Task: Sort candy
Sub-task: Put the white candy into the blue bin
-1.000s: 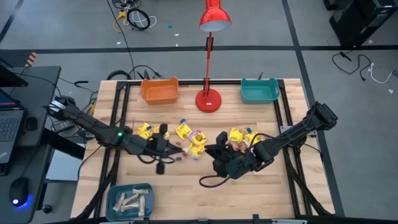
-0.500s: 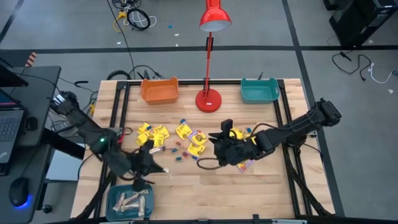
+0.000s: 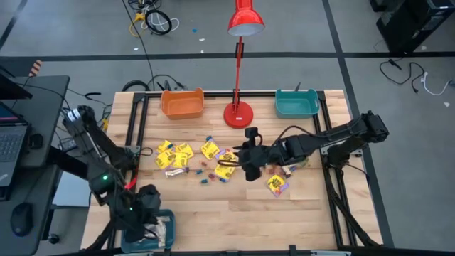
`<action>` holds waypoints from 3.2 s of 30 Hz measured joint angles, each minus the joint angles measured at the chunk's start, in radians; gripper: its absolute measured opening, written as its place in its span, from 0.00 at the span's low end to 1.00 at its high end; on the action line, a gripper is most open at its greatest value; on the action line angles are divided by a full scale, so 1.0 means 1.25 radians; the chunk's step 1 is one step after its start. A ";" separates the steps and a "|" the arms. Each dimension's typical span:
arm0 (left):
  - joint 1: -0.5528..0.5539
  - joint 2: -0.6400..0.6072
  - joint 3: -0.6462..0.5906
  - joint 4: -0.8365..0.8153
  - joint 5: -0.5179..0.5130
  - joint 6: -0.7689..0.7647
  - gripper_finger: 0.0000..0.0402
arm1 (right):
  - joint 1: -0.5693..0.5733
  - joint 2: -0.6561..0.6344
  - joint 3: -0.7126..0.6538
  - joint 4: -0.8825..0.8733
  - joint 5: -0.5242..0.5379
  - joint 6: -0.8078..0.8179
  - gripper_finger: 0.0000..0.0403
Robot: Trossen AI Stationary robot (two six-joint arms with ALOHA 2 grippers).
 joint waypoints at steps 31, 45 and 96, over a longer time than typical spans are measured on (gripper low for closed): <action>-0.132 0.246 0.002 -0.196 0.042 -0.222 0.00 | -0.054 0.000 0.000 0.093 -0.115 -0.084 0.17; -0.147 0.290 0.226 -0.461 -0.116 -0.222 0.00 | -0.057 0.002 0.000 0.094 -0.134 -0.081 0.16; -0.215 0.577 0.388 -0.580 -0.026 -0.328 0.14 | -0.055 0.002 0.000 0.094 -0.197 -0.066 0.16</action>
